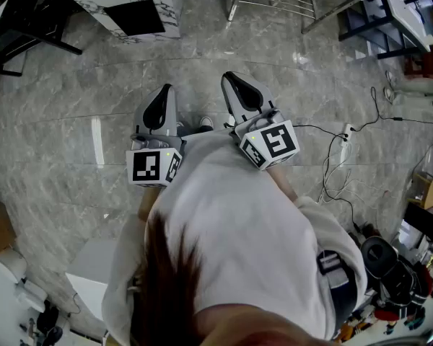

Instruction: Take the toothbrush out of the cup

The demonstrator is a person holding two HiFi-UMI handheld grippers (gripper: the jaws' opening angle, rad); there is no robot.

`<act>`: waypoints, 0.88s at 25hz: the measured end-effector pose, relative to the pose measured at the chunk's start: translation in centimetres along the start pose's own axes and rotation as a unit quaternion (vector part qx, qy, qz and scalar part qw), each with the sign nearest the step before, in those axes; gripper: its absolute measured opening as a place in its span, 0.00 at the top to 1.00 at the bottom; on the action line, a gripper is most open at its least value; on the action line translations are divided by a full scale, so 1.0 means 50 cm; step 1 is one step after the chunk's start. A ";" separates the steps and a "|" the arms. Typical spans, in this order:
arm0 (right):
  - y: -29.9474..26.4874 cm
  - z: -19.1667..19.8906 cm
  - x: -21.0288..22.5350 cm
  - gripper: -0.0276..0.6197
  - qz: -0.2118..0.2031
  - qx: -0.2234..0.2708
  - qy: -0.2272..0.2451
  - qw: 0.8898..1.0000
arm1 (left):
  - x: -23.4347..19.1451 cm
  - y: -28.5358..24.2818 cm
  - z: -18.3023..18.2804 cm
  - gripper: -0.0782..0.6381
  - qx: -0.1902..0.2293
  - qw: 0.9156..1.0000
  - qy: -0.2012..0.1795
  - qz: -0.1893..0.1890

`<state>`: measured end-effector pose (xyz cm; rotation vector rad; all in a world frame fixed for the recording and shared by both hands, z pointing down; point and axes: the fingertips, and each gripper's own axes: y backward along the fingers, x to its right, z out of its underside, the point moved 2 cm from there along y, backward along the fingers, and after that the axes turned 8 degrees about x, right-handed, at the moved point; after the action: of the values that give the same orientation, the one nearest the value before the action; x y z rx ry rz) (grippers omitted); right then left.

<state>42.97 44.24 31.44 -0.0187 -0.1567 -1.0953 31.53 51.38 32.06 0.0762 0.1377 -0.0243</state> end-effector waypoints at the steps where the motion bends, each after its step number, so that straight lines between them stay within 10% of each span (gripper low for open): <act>1: 0.000 0.000 0.000 0.91 0.000 0.001 0.000 1.000 | -0.001 0.000 0.001 0.88 0.003 1.000 -0.002 0.000; 22: 0.014 0.004 0.011 0.91 -0.011 0.014 -0.011 1.000 | 0.017 0.003 0.009 0.88 0.001 1.000 -0.003 -0.005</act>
<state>43.82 44.08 31.76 -0.0033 -0.1917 -1.1157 32.44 51.47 32.40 0.0782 0.1316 -0.0351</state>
